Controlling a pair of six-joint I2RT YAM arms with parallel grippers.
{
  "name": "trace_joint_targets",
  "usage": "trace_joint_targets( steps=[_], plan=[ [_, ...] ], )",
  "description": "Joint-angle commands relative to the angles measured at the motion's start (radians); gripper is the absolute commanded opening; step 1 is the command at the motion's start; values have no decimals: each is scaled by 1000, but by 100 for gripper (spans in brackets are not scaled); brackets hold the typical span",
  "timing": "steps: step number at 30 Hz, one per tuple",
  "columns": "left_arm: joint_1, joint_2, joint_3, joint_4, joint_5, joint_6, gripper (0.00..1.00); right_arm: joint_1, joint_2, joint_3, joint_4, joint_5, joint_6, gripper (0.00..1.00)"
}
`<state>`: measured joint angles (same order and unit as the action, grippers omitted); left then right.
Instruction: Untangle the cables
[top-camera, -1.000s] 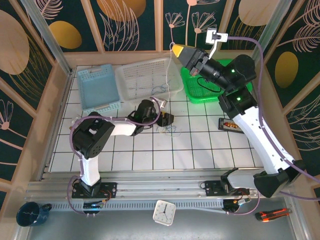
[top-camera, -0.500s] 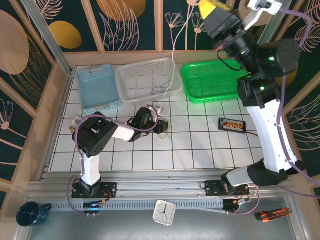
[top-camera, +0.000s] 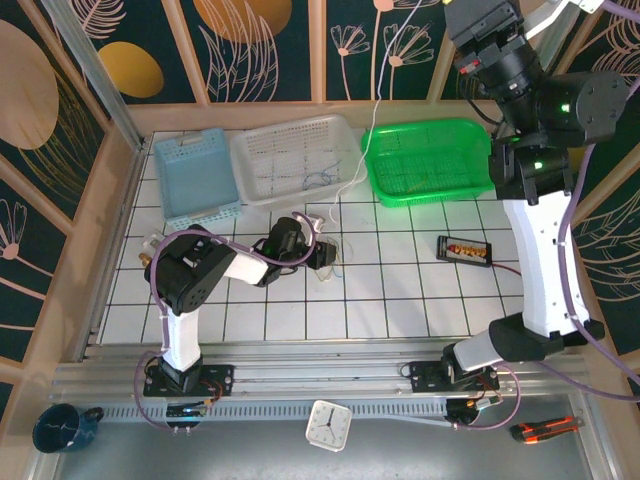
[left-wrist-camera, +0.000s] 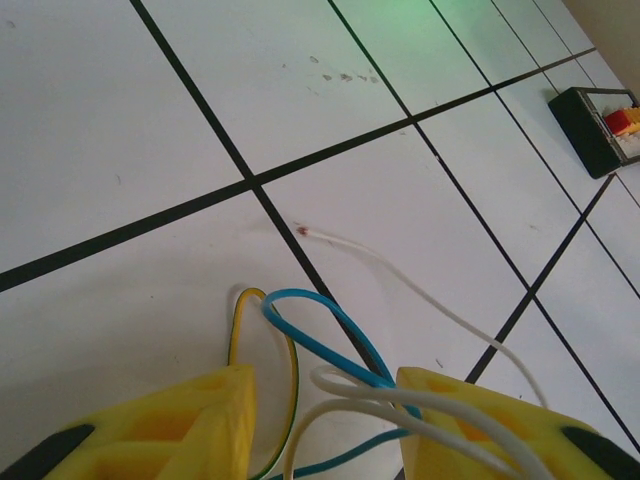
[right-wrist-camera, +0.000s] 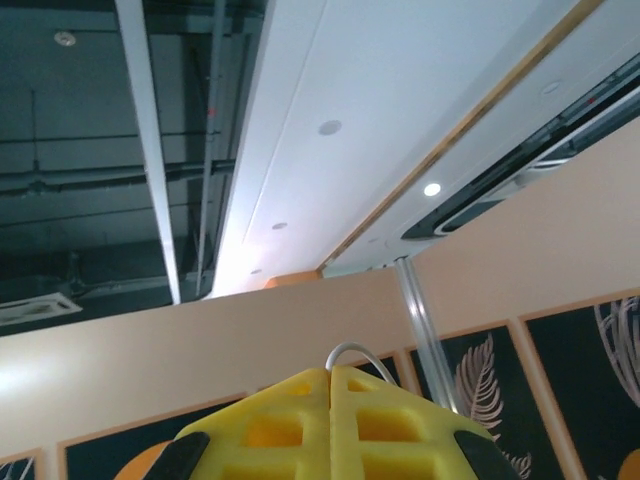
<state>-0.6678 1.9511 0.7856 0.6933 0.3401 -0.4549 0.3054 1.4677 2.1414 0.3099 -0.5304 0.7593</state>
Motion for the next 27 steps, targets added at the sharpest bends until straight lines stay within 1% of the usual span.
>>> trace_joint_targets(
  steps=[1, 3, 4, 7, 9, 12, 15, 19, 21, 24, 27],
  plan=[
    [-2, -2, -23, 19, 13, -11, 43, -82, 38, 150, 11, 15, 48, 0],
    [-1, 0, -33, 29, 11, -14, 43, -154, 95, 274, -3, 15, 101, 0],
    [-2, 0, -36, 33, 9, -17, 44, -201, 115, 308, 21, 12, 151, 0],
    [-3, 4, -44, 37, 7, -19, 45, -319, 118, 272, 153, 9, 291, 0],
    [-2, 4, -50, 39, 7, -19, 45, -359, 93, 205, 206, 19, 330, 0],
    [-3, -1, -55, 38, 6, -18, 45, -369, 66, 126, 251, -4, 355, 0],
    [-3, -10, -49, 26, 10, -15, 50, -368, 43, 35, 302, -53, 385, 0],
    [-2, -44, -29, 9, 23, -26, 60, -367, -19, -119, 336, -93, 372, 0],
    [-2, -72, -12, -5, 34, -39, 68, -366, -61, -209, 350, -99, 357, 0],
    [-3, -121, 13, -31, 53, -56, 78, -364, -113, -324, 377, -111, 356, 0],
    [-3, -181, 40, -71, 67, -62, 85, -353, -151, -428, 412, -121, 368, 0]
  ],
)
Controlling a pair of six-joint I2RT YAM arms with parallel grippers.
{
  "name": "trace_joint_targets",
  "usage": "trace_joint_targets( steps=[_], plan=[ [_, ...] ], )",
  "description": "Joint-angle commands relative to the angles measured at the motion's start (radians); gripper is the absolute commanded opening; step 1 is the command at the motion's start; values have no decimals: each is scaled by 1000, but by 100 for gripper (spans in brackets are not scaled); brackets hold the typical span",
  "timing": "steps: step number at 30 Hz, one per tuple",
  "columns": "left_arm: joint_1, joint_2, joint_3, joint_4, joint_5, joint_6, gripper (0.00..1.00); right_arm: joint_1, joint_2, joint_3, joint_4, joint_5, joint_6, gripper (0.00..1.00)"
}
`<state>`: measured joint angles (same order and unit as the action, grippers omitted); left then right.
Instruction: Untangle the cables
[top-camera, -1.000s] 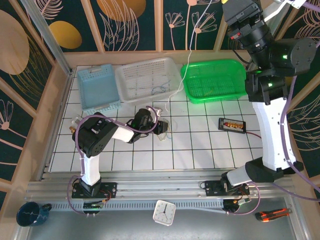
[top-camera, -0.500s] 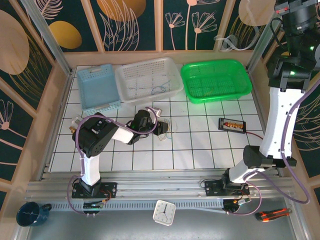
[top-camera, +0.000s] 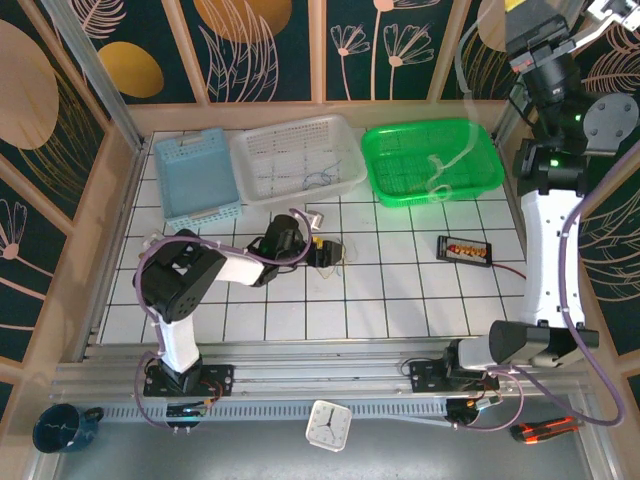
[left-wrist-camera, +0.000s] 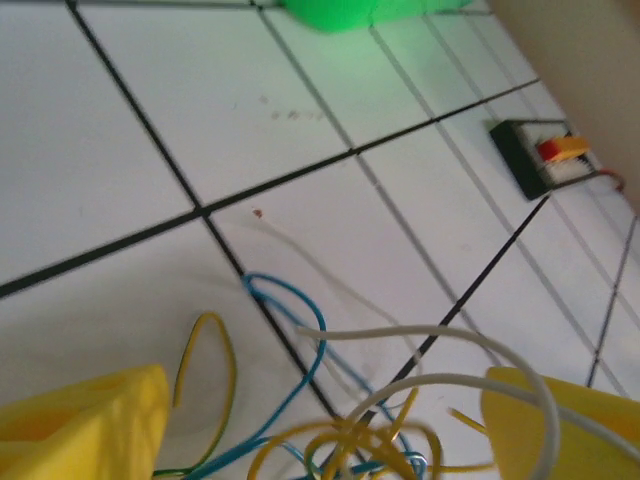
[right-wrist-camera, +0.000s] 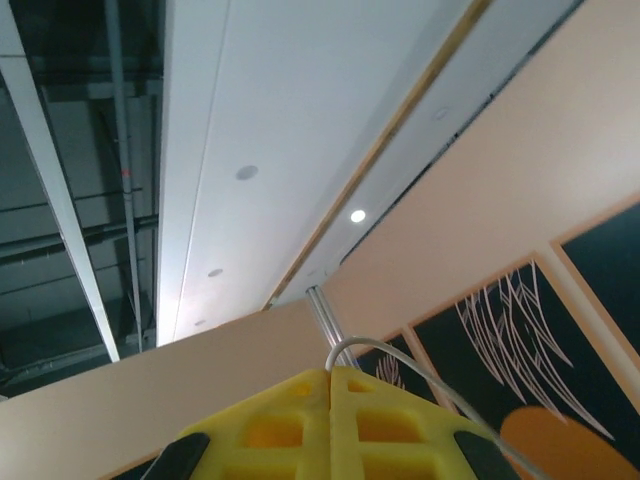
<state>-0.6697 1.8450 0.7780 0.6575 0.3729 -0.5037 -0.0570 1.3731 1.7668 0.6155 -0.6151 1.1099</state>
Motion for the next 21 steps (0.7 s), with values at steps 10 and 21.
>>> trace_joint_targets(
  steps=[10, 21],
  plan=[
    [2, -260, 116, -172, 28, 25, 98, 99, -103, -242, 127, -61, -23, 0],
    [1, -249, 89, -245, -5, 20, 99, 152, -114, -285, 83, -72, -89, 0]
  ],
)
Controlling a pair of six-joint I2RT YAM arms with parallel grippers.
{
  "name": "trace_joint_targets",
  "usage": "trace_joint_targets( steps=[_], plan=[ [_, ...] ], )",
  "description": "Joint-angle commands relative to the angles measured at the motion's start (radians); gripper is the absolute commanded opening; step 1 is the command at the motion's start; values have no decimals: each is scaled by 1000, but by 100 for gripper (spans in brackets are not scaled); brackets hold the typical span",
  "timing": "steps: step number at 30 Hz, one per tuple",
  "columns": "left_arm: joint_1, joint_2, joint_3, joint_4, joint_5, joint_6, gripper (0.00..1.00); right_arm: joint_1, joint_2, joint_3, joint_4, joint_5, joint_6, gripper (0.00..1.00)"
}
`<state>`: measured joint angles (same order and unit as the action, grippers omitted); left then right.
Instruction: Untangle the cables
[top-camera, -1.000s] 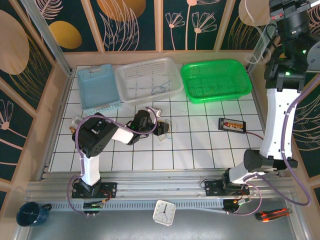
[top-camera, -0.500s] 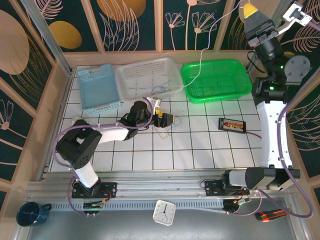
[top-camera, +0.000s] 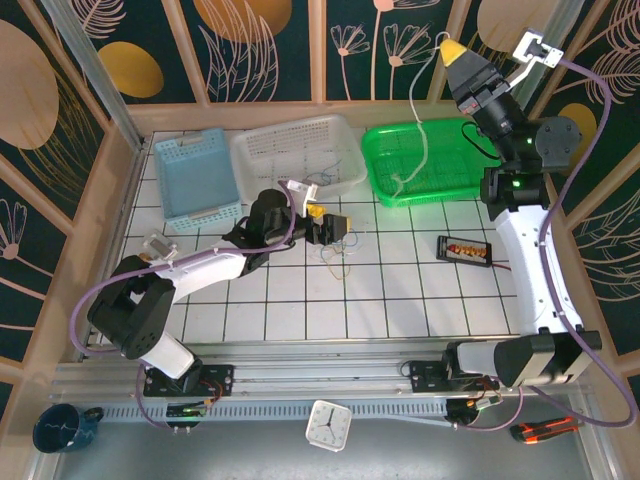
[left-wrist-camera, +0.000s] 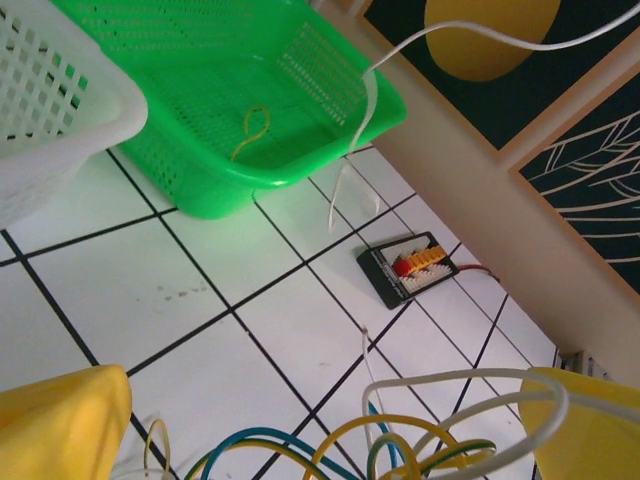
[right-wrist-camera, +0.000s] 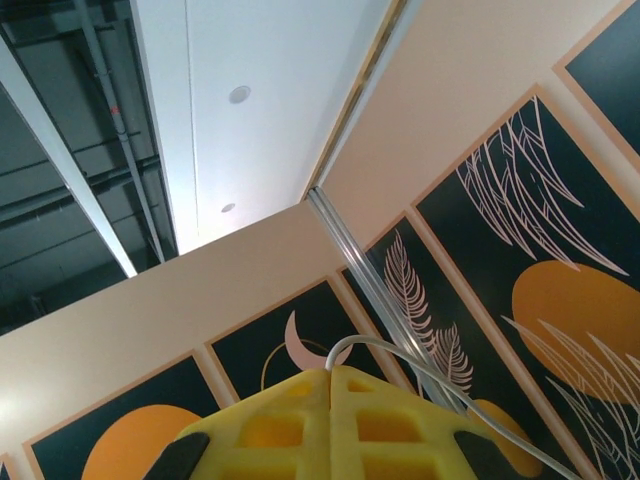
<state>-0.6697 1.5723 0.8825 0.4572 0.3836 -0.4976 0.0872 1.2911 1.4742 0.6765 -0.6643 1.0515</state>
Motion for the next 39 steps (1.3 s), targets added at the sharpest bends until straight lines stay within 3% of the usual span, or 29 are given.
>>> trace_joint_targets(
  steps=[1, 3, 8, 17, 19, 26, 34, 39],
  plan=[
    [1, 34, -19, -62, -41, 17, 99, 9, -32, 10, 18, -23, -32, 0],
    [0, 66, -2, -151, -125, 44, 99, 8, -32, 16, 13, -24, -36, 0],
    [-8, 198, 82, -350, -193, 127, 99, 11, -34, 22, 6, -23, -38, 0],
    [-56, 289, 294, -734, -527, 243, 99, 11, -38, 21, -16, -11, -54, 0],
    [-56, 265, 316, -775, -513, 257, 99, 14, -35, 23, -16, -9, -56, 0],
    [-55, 227, 400, -907, -277, 272, 99, 21, -23, 32, -29, -6, -61, 0],
    [-55, 147, 344, -915, -252, 252, 99, 28, -11, 61, -70, -25, -85, 0],
    [-56, -1, 333, -874, -232, 244, 99, 36, -16, 65, -99, -47, -103, 0]
  ],
)
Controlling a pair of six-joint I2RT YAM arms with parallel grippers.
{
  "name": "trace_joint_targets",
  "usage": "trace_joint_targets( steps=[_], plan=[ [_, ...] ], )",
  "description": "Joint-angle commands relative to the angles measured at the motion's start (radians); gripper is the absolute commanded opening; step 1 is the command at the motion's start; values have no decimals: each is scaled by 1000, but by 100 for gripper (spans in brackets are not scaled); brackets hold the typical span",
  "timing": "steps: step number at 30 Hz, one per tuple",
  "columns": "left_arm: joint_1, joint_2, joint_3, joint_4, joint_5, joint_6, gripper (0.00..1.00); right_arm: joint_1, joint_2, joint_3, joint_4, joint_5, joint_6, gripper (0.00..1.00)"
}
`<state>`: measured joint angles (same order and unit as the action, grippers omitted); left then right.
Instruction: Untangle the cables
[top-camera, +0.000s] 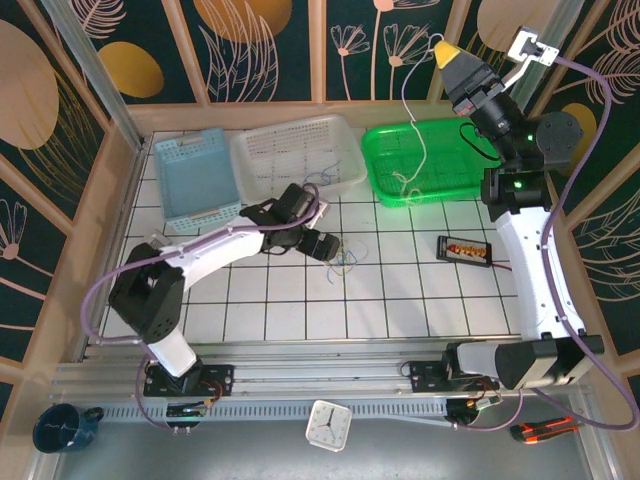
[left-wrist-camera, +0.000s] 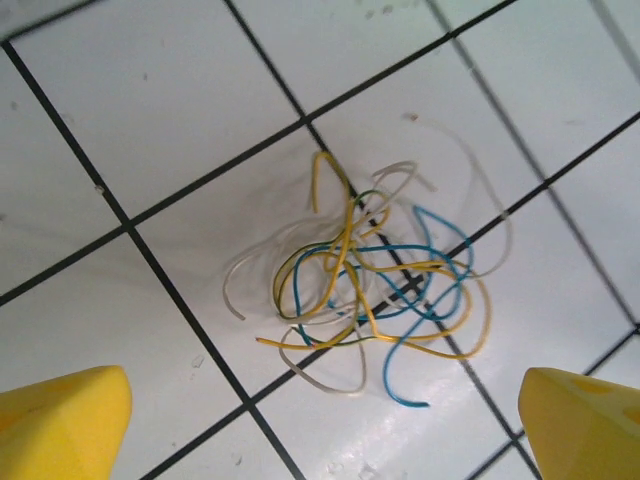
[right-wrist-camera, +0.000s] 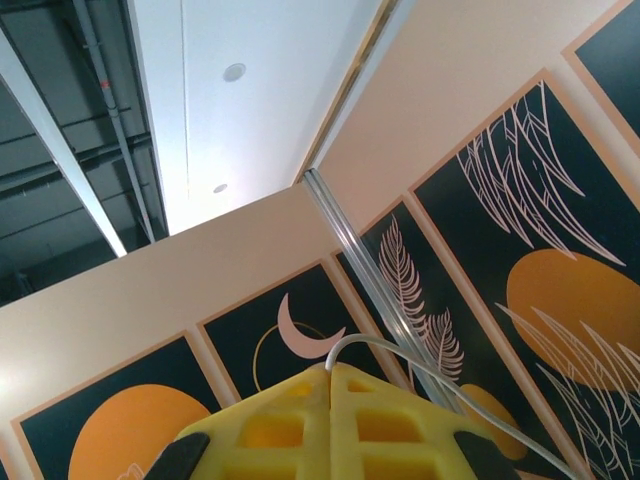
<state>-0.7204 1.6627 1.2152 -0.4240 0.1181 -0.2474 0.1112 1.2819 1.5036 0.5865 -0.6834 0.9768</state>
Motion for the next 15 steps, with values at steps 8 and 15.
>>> trace_joint_targets(
  steps=[8, 15],
  plan=[
    [-5, -240, 139, 113, 97, -4, 99, 20, -43, 3, -72, -54, -71, 0],
    [-5, -291, 280, 259, 211, 17, 97, 49, -70, -53, -115, -74, -102, 0]
  ],
)
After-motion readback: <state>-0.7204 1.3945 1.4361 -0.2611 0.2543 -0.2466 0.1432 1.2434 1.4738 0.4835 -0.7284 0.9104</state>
